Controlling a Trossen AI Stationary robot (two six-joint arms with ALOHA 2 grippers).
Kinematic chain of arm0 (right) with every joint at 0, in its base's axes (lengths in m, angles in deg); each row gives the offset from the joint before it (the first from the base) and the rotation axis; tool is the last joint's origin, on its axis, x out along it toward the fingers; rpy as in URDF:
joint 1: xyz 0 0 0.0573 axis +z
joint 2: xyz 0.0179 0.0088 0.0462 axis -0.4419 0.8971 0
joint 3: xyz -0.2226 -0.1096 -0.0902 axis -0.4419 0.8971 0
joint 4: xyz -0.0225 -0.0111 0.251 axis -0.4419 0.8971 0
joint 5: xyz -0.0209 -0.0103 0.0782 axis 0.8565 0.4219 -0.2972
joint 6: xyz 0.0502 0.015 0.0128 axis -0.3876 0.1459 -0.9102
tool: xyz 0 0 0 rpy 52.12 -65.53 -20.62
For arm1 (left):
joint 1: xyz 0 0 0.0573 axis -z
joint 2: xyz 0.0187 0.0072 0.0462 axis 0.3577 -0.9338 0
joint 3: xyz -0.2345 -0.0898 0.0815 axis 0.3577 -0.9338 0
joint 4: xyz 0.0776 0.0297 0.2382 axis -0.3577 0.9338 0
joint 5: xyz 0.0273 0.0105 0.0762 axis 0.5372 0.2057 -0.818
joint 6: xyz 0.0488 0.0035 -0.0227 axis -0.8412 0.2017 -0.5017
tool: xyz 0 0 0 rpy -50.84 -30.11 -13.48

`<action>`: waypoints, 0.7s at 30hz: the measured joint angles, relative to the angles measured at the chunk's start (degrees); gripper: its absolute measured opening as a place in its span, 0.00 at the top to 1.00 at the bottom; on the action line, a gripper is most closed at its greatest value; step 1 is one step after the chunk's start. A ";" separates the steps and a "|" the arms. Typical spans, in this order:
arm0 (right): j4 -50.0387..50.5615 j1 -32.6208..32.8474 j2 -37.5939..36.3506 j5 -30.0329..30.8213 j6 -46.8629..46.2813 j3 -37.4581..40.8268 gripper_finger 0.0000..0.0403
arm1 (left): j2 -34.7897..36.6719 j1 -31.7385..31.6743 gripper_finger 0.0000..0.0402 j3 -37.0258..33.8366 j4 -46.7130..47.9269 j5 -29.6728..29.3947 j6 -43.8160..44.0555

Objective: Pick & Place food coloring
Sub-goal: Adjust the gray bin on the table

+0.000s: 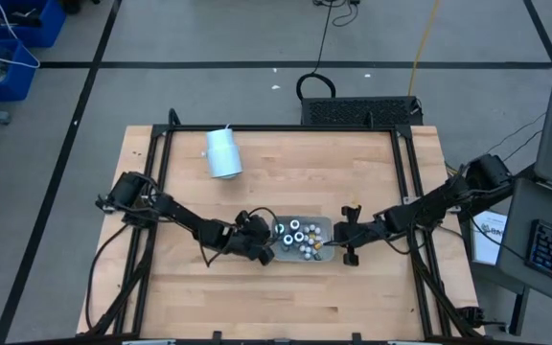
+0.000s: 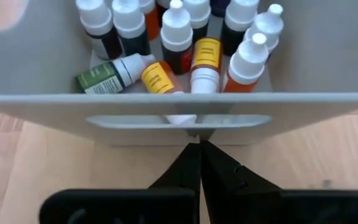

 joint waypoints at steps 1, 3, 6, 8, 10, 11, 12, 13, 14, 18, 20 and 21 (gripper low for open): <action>-0.02 0.24 0.00 0.05 0.03 0.01 1.00 | 0.00 -0.19 0.99 0.00 -0.11 0.27 -0.48; -0.08 0.68 0.00 0.09 0.07 0.03 1.00 | 0.00 -0.51 0.99 0.00 -0.36 0.74 -1.10; -0.20 0.84 0.00 0.09 0.31 0.04 1.00 | 0.02 -0.88 0.99 0.00 -0.41 1.52 -2.04; -0.25 0.84 0.00 0.09 0.47 0.04 1.00 | 0.04 -0.91 0.99 0.00 -0.42 1.59 -2.21; -0.44 0.84 0.00 0.07 0.75 0.07 1.00 | 0.04 -0.91 0.99 0.00 -0.43 1.60 -2.29; -0.55 0.84 0.02 0.06 0.76 0.07 1.00 | 0.04 -0.91 0.99 0.00 -0.43 1.60 -2.37; -0.61 0.84 0.02 0.07 0.77 0.07 1.00 | 0.04 -0.91 0.99 0.00 -0.43 1.60 -2.54; -0.75 0.84 0.02 0.04 0.83 0.07 1.00 | 0.04 -0.93 0.99 0.00 -0.43 1.60 -2.86; -0.81 0.84 0.02 0.02 0.84 0.07 1.00 | 0.04 -0.97 0.99 0.00 -0.43 1.60 -3.02; -0.90 0.84 0.02 0.02 1.05 0.07 1.00 | 0.04 -1.08 0.99 0.00 -0.43 2.03 -3.20; -0.98 0.84 0.02 0.02 1.34 0.07 1.00 | 0.04 -1.10 0.98 0.00 -0.41 2.35 -3.01; -0.99 0.84 0.02 0.02 1.34 0.07 1.00 | 0.04 -1.10 0.98 0.00 -0.41 2.49 -2.66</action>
